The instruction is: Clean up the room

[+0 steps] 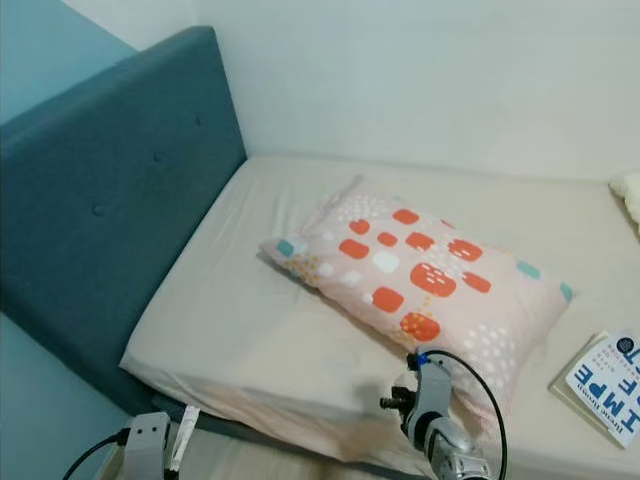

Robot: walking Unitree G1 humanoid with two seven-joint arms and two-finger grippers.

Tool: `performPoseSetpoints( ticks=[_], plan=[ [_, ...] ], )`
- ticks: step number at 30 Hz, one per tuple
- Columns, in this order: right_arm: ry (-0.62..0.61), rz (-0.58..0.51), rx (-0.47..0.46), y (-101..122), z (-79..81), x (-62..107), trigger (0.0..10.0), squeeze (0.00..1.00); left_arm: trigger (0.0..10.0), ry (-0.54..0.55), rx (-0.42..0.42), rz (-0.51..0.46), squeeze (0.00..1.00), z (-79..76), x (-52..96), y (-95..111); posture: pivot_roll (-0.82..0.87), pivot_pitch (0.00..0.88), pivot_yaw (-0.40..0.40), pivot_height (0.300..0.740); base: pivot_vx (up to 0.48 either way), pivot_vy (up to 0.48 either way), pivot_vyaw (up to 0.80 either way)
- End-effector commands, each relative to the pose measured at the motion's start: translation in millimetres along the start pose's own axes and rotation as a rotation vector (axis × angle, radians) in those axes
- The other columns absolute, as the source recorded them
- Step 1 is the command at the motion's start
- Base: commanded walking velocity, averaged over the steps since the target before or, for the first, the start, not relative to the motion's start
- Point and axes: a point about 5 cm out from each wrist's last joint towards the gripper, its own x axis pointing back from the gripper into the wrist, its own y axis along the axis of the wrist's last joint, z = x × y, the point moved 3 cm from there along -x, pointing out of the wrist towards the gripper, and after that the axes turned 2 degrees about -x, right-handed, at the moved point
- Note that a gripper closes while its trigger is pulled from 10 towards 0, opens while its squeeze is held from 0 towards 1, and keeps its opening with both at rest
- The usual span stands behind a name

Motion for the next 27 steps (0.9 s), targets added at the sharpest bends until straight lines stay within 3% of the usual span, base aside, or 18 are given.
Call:
performPoseSetpoints(
  ticks=[1,7,12,17,27],
  plan=[
    [-0.082,0.1,0.017,-25.1,-14.0,7.3,10.0,0.0,10.0,0.018,-0.031,0.06,0.0,8.2,2.7,-14.1,-0.05,0.0,0.025,0.74,0.0,0.0,0.51],
    [-0.205,0.243,-0.044,-70.0,-34.3,27.4,10.0,0.0,10.0,-0.017,-0.061,0.081,0.0,-1.8,1.6,-15.0,-0.03,0.0,0.012,0.74,-0.24,0.0,0.76],
    [-0.249,0.287,-0.092,-91.3,-46.9,42.7,10.0,0.0,10.0,-0.055,-0.081,0.051,0.0,-9.7,0.4,-9.1,-0.03,0.0,0.014,0.74,-0.096,0.0,0.75],
    [-0.267,0.305,-0.098,-99.8,-53.3,50.2,10.0,0.0,10.0,-0.081,-0.106,0.054,0.0,-12.0,0.8,-10.4,-0.04,0.0,0.022,0.74,0.0,0.0,0.75],
    [-0.261,0.308,-0.097,-102.7,-48.1,49.0,10.0,0.0,10.0,-0.096,-0.102,0.047,0.0,-13.1,0.6,-8.7,-0.03,0.0,0.034,0.74,0.0,0.0,0.74]
  ],
)
